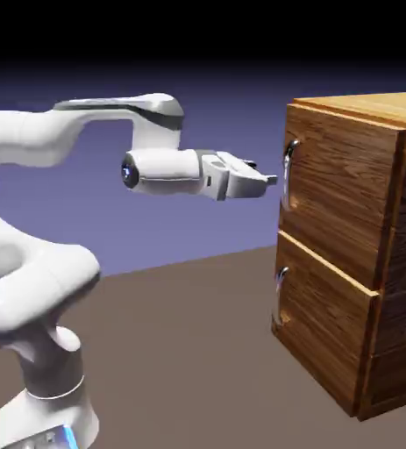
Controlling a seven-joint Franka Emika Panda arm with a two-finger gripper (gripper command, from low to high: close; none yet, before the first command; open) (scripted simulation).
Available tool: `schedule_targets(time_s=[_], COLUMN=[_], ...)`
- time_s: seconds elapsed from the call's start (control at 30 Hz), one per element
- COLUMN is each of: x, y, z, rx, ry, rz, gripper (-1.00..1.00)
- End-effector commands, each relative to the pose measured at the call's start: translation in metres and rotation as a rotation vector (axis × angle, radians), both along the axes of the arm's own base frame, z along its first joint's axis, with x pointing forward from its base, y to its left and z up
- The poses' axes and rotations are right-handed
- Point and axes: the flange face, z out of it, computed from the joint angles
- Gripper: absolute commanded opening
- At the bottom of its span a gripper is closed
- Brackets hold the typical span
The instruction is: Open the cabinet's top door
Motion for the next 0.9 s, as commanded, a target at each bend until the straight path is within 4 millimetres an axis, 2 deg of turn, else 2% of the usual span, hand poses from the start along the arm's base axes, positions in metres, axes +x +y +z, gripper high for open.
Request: schedule_targets(time_s=[0.0,0.13,0.2,0.37,0.4,0.43,0.6,0.87], x=[0.002,0.013,0.013,0.063,0.063,0.063,0.026,-0.029], y=[0.002,0.008,0.008,0.005,0.005,0.005,-0.016,-0.062], z=[-0.004,-0.021,-0.022,-0.022,-0.022,-0.022,-0.022,-0.022], rx=[-0.006,-0.031,-0.032,-0.032,-0.032,-0.032,-0.027,-0.018], ry=[-0.013,-0.066,-0.067,-0.067,-0.067,-0.067,-0.07,-0.073], rz=[-0.004,-0.023,-0.024,-0.024,-0.024,-0.024,0.12,0.359], gripper=[0.0,0.0,0.0,0.0,-1.0,-1.0,-1.0,-1.0])
